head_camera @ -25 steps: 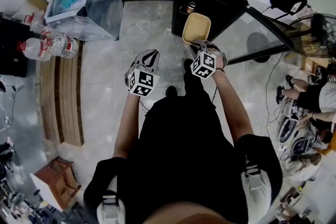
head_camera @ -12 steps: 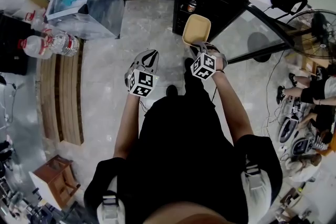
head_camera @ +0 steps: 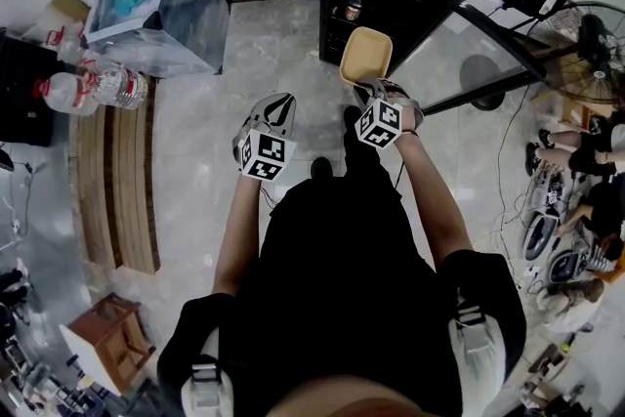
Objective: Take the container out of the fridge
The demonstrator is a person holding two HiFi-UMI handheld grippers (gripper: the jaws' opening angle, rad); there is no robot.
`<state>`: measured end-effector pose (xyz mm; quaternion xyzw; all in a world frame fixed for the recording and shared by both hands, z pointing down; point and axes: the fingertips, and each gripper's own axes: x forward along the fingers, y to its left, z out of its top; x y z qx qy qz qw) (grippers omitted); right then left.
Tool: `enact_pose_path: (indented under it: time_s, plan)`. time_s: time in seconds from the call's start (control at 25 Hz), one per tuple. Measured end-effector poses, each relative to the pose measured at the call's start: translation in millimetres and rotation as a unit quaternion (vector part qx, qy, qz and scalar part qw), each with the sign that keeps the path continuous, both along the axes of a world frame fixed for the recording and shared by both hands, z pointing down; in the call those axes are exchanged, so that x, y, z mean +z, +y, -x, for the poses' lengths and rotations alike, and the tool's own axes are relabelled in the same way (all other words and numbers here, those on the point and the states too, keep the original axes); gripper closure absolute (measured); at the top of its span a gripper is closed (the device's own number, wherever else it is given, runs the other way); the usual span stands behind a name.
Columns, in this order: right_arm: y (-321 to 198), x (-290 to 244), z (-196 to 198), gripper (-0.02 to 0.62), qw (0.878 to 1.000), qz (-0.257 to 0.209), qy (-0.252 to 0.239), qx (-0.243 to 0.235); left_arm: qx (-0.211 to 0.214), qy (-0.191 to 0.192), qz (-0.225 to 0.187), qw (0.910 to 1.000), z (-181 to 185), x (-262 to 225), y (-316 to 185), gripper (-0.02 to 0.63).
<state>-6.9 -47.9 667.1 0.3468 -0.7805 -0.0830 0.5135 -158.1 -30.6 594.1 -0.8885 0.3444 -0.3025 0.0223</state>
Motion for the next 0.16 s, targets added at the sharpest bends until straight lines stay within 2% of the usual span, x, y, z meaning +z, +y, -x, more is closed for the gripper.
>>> enact_pose_path:
  time_s: [0.16]
  plan:
    - [4.3, -0.2, -5.5, 0.566, 1.000, -0.002, -0.001, 0.004, 0.003, 0.001, -0.002, 1.0000, -6.4, -1.4, 3.0, 0.577]
